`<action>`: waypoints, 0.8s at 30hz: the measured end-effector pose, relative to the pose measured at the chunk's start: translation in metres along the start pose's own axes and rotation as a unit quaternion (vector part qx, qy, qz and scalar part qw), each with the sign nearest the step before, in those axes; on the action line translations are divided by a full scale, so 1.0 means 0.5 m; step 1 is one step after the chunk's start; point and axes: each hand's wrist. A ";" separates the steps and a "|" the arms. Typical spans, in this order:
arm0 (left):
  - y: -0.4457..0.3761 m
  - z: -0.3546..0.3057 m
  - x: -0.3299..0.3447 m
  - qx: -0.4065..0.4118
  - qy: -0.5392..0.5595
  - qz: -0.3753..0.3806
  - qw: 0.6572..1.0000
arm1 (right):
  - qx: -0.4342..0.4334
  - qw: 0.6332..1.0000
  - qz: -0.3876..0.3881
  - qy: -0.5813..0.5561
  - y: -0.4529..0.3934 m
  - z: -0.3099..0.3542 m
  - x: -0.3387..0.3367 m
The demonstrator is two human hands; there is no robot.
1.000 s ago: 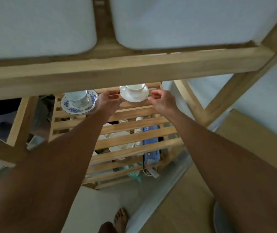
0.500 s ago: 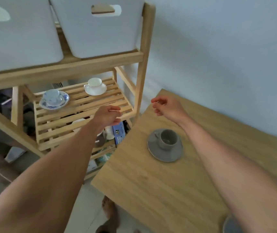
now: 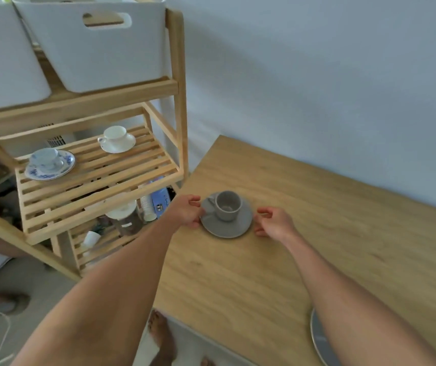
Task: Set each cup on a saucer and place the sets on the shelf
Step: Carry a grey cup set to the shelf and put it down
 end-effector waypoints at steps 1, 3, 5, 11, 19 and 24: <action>-0.005 0.001 0.005 -0.002 0.005 -0.001 1.000 | 0.006 1.000 0.006 -0.027 0.004 -0.002 0.006; -0.016 -0.001 0.010 -0.012 0.007 -0.002 1.000 | 0.010 0.998 0.016 -0.061 0.008 -0.003 0.017; -0.018 -0.004 0.010 -0.024 -0.003 0.001 1.000 | 0.010 0.997 0.016 -0.069 0.010 -0.001 0.024; -0.022 0.007 -0.009 -0.028 0.005 0.000 1.000 | 0.012 0.997 0.028 -0.074 0.002 0.022 0.032; -0.002 0.034 -0.116 -0.021 0.076 -0.052 0.996 | -0.028 0.995 0.081 -0.047 -0.009 0.120 0.119; 0.014 0.068 -0.243 -0.031 0.110 -0.113 0.987 | -0.070 0.988 0.139 -0.019 -0.009 0.210 0.229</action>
Point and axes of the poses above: each hand's wrist, its own y-axis away from the middle knuckle, its own x-axis out of the palm, z = x × y, and after that the axes turned 2 degrees about -z, right-handed
